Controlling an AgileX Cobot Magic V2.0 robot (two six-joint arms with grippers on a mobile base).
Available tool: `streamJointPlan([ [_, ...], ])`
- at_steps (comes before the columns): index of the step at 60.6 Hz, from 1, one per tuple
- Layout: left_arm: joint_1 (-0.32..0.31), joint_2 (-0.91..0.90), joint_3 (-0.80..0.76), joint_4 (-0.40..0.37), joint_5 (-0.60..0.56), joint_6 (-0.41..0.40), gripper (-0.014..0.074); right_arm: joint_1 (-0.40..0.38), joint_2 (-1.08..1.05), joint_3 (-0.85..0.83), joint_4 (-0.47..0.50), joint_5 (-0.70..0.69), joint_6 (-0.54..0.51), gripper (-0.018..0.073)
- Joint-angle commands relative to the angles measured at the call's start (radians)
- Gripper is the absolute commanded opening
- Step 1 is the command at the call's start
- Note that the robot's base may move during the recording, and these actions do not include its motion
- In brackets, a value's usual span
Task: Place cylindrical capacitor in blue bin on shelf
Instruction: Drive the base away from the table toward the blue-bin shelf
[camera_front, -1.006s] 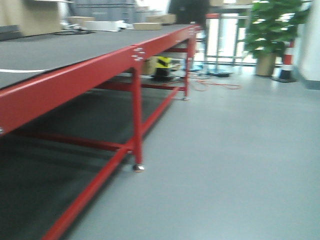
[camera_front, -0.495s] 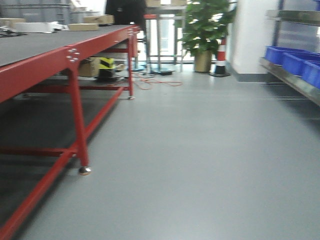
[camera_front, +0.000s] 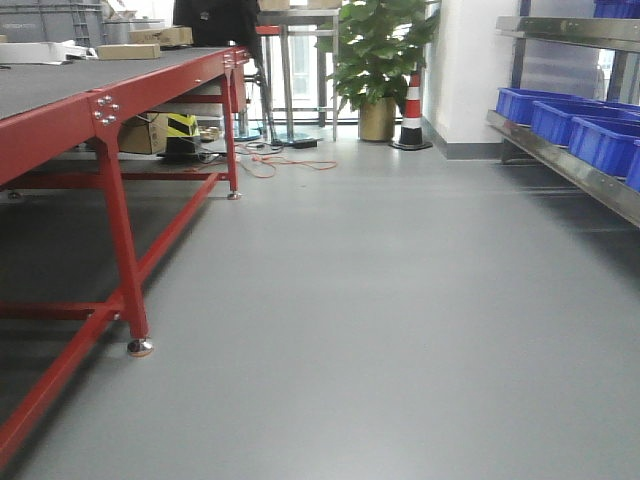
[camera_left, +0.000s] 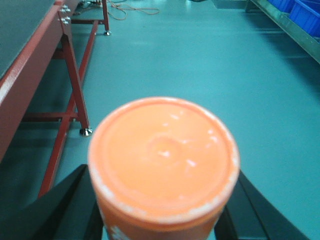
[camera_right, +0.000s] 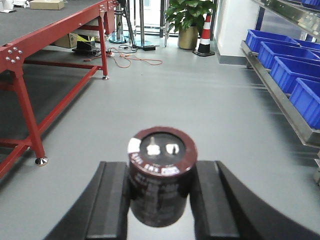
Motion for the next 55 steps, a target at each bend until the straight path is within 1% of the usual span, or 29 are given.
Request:
streamJointPlan([
  [1,-0.007,-0.004,-0.007,0.001,-0.019,-0.001,-0.0111,0.003,-0.004,-0.002,-0.005,-0.025,0.000,-0.0162],
  [55,-0.007,-0.004,-0.007,0.001,-0.019,-0.001,-0.0111,0.003,-0.004,-0.002,-0.005,-0.025,0.000,-0.0162],
])
